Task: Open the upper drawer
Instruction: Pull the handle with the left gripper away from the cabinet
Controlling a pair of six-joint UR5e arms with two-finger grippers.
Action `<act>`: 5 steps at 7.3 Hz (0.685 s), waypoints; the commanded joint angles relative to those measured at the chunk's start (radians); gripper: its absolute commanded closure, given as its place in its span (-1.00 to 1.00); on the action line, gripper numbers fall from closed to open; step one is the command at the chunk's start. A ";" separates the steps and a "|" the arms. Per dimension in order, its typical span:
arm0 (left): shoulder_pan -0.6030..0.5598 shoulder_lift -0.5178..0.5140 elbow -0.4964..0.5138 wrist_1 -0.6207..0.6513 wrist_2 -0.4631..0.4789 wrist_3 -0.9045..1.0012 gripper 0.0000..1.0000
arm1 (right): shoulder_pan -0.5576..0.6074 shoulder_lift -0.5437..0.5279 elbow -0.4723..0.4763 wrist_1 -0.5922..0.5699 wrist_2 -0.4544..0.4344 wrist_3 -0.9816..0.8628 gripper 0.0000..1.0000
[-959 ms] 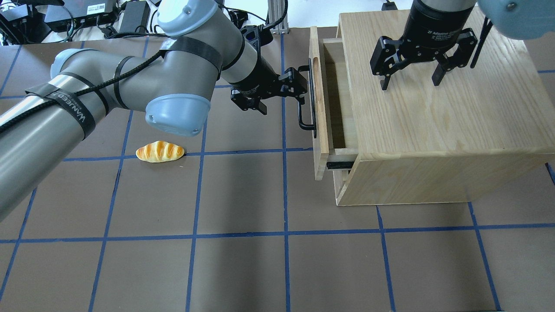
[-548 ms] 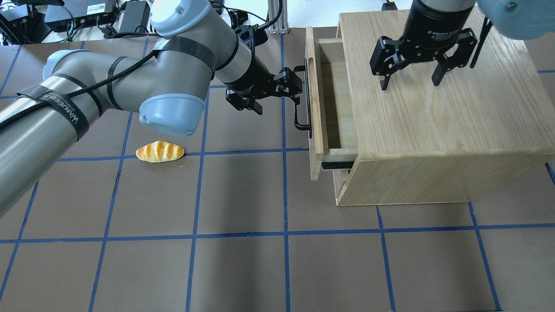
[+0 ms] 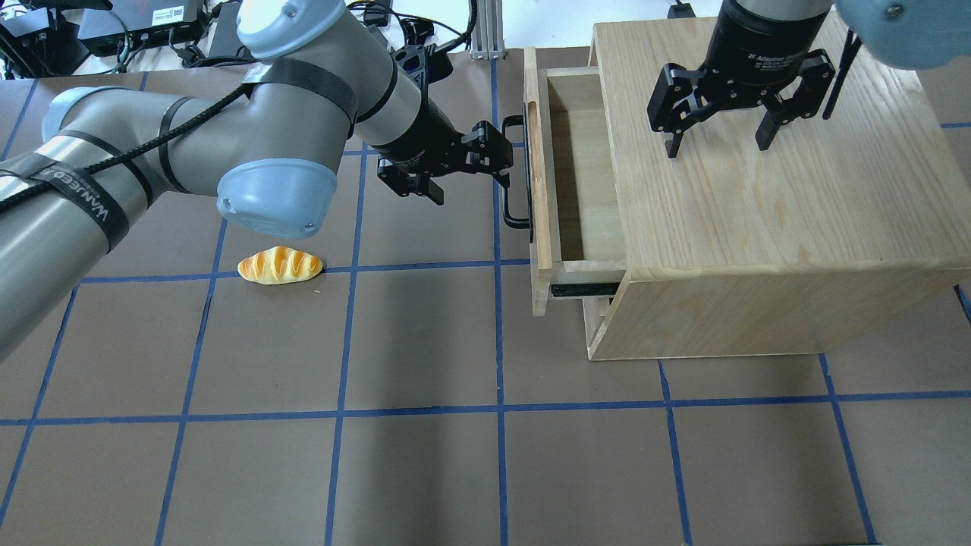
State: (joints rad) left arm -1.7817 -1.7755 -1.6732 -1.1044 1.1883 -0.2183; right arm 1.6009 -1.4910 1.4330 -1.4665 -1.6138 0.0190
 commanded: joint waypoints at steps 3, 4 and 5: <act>0.018 0.019 0.004 -0.032 -0.009 0.019 -1.00 | -0.001 0.000 0.000 0.000 0.000 -0.001 -1.00; 0.019 0.018 0.012 -0.037 -0.016 0.013 -1.00 | 0.001 0.000 0.000 0.000 0.000 0.001 -1.00; 0.022 0.025 0.018 -0.051 -0.009 0.019 -1.00 | -0.001 0.000 0.000 0.000 0.000 0.001 -1.00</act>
State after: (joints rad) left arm -1.7630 -1.7567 -1.6634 -1.1410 1.1772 -0.2022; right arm 1.6008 -1.4911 1.4330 -1.4665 -1.6138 0.0196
